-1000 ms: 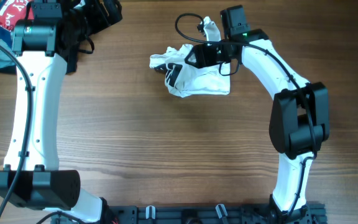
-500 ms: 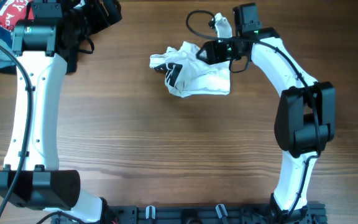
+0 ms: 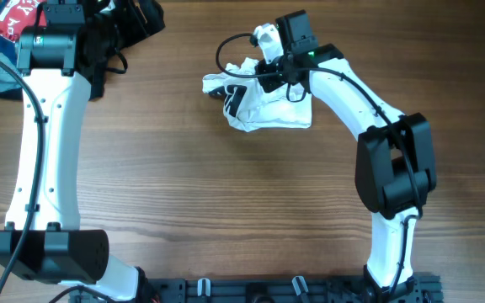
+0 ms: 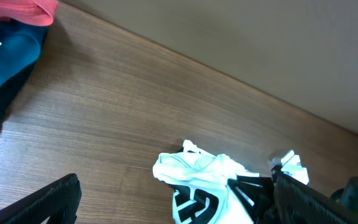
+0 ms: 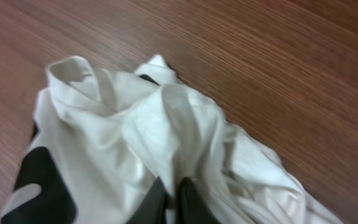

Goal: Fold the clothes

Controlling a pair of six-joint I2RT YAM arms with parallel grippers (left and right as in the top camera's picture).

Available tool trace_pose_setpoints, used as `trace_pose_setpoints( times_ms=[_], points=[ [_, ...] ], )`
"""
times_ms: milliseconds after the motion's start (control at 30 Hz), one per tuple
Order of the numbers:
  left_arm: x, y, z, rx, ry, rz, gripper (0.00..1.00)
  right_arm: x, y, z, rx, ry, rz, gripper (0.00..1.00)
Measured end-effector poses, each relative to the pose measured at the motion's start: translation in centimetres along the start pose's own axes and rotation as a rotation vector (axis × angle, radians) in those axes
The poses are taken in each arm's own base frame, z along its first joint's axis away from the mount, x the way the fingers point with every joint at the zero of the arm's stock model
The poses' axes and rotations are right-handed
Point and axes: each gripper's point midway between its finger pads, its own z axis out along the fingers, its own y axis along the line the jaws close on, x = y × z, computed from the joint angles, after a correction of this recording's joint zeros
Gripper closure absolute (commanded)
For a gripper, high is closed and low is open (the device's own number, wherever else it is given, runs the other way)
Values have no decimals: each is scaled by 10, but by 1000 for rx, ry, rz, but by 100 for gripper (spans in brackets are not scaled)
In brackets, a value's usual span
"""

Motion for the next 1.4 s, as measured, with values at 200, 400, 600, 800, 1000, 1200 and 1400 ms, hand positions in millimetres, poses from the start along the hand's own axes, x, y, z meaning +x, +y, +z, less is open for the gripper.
trace_pose_setpoints(
  times_ms=[200,400,600,800,1000,1200,1400],
  points=[
    [3,1,0,-6,11,-2,0,18,-15,-14,33,72,119,96],
    [3,2,0,-7,14,-2,0,15,-4,-109,62,79,276,96],
    [5,3,0,-15,19,-4,0,77,-7,-133,91,319,472,96],
    [6,6,0,-26,21,-4,0,120,-52,-144,165,393,665,77],
    [5,6,1,-28,21,4,0,141,-58,-129,171,412,665,17],
    [5,7,1,-32,19,7,0,64,-73,-141,134,169,514,21],
    [5,7,1,-34,18,11,0,-11,-76,-144,106,-78,310,25]
  ],
)
